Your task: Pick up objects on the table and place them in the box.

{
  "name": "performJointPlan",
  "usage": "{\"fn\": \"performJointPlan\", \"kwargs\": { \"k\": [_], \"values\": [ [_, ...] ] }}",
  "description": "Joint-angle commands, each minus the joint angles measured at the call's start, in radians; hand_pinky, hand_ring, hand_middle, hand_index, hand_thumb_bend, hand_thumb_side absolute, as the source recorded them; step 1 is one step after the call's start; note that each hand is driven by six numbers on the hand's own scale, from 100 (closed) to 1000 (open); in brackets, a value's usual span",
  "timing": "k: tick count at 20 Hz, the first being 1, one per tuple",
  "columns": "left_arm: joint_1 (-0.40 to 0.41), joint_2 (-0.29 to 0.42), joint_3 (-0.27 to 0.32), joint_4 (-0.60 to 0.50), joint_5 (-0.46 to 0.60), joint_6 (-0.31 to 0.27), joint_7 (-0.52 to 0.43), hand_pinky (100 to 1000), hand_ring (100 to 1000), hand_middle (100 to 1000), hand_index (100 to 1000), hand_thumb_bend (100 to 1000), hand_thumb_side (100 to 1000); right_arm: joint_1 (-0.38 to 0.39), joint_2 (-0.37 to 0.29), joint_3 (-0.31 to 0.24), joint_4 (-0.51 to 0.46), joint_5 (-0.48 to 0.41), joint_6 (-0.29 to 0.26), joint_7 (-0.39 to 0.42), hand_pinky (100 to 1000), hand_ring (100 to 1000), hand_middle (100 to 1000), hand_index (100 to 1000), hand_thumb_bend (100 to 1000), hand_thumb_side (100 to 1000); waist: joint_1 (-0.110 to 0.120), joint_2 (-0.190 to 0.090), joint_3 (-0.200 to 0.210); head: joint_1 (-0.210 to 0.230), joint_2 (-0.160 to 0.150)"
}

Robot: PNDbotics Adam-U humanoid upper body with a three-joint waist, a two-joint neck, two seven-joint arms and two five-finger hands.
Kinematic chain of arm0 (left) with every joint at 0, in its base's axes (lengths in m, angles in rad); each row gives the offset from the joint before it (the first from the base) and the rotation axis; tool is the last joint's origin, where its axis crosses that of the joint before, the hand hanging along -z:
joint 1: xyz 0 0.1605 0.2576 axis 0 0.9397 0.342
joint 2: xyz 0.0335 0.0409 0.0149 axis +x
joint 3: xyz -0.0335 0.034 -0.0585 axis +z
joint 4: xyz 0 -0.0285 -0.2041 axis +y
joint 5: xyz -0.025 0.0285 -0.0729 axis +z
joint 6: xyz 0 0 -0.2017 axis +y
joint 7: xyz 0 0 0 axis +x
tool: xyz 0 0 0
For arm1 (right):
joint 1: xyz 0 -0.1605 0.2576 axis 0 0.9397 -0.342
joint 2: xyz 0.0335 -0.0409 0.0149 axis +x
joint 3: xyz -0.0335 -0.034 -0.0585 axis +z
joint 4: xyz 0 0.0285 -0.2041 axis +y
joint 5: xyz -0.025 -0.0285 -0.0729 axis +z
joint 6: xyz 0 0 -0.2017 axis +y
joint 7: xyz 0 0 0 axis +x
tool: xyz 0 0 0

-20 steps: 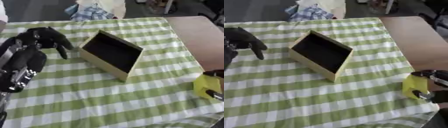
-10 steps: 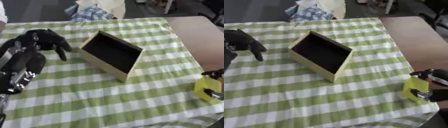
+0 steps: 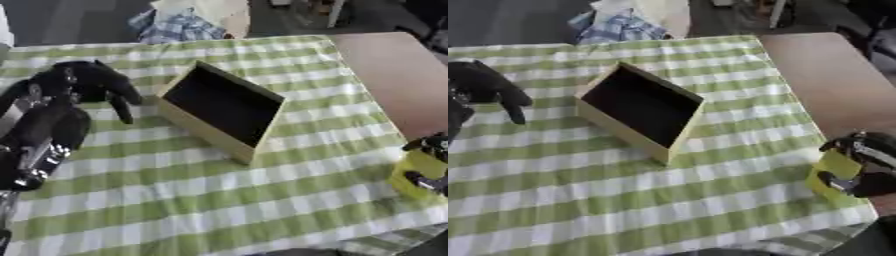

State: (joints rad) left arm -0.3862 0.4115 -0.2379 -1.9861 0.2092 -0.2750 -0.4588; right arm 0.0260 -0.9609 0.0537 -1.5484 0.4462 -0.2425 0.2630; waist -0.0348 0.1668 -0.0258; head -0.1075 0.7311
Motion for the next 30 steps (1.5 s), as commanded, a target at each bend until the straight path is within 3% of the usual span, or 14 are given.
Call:
{"fn": "performJointPlan", "kwargs": {
  "k": [1, 6, 11, 12, 13, 14, 17, 18, 19, 25, 30],
  "values": [
    [-0.005, 0.003, 0.003, -0.014, 0.004, 0.002, -0.001, 525, 686, 642, 815, 100, 648, -0.007, -0.022, -0.012, -0.010, -0.018, 0.009, -0.013, 454, 385, 400, 741, 104, 526, -0.001, -0.009, 0.000, 0.000, -0.005],
    [-0.003, 0.000, 0.003, -0.014, 0.005, 0.007, -0.005, 526, 685, 639, 815, 100, 647, -0.010, -0.028, -0.031, -0.030, -0.055, 0.013, -0.027, 427, 378, 399, 722, 100, 461, -0.003, -0.010, -0.001, 0.004, -0.001],
    [-0.004, -0.003, 0.003, -0.014, 0.008, 0.010, -0.006, 527, 686, 637, 815, 100, 649, -0.037, -0.049, -0.044, -0.071, -0.070, 0.009, -0.035, 454, 392, 414, 735, 100, 416, -0.006, -0.016, 0.002, 0.006, 0.000],
    [-0.004, -0.004, 0.003, -0.014, 0.009, 0.010, -0.005, 527, 686, 637, 815, 100, 649, -0.043, -0.054, -0.045, -0.078, -0.073, 0.008, -0.034, 454, 392, 414, 735, 100, 416, -0.006, -0.016, 0.003, 0.006, 0.000],
    [-0.004, -0.004, 0.003, -0.014, 0.009, 0.011, -0.005, 528, 686, 637, 815, 100, 654, -0.053, -0.060, -0.045, -0.088, -0.077, 0.007, -0.033, 468, 399, 421, 740, 100, 494, -0.007, -0.018, 0.005, 0.005, 0.001],
    [-0.004, -0.004, 0.003, -0.014, 0.010, 0.011, -0.005, 528, 686, 637, 815, 100, 649, -0.063, -0.065, -0.046, -0.097, -0.082, 0.006, -0.032, 470, 400, 422, 741, 100, 373, -0.008, -0.019, 0.006, 0.005, 0.002],
    [-0.006, -0.004, 0.002, -0.014, 0.012, 0.012, -0.007, 528, 685, 636, 815, 100, 650, -0.106, -0.079, -0.048, -0.128, -0.103, 0.003, -0.031, 474, 399, 423, 742, 100, 321, -0.010, -0.021, 0.012, 0.006, 0.006],
    [-0.007, -0.005, 0.001, -0.014, 0.012, 0.013, -0.008, 528, 685, 636, 815, 100, 650, -0.126, -0.085, -0.046, -0.139, -0.108, 0.001, -0.029, 475, 399, 424, 742, 100, 437, -0.010, -0.021, 0.014, 0.007, 0.007],
    [-0.008, -0.006, -0.001, -0.014, 0.014, 0.013, -0.010, 528, 685, 636, 815, 100, 651, -0.149, -0.091, -0.041, -0.148, -0.112, -0.001, -0.025, 477, 400, 424, 741, 100, 312, -0.011, -0.022, 0.017, 0.006, 0.007],
    [-0.013, -0.015, -0.008, -0.014, 0.022, 0.018, -0.020, 530, 686, 636, 815, 100, 648, -0.338, -0.098, 0.024, -0.164, -0.142, -0.012, 0.030, 481, 399, 426, 742, 100, 287, -0.017, -0.028, 0.044, -0.008, 0.013],
    [-0.024, -0.031, -0.015, -0.014, 0.036, 0.025, -0.026, 531, 686, 637, 815, 100, 648, -0.552, -0.030, 0.098, -0.094, -0.163, -0.019, 0.107, 461, 392, 422, 741, 100, 288, -0.020, -0.037, 0.069, -0.028, 0.022]
  ]
}}
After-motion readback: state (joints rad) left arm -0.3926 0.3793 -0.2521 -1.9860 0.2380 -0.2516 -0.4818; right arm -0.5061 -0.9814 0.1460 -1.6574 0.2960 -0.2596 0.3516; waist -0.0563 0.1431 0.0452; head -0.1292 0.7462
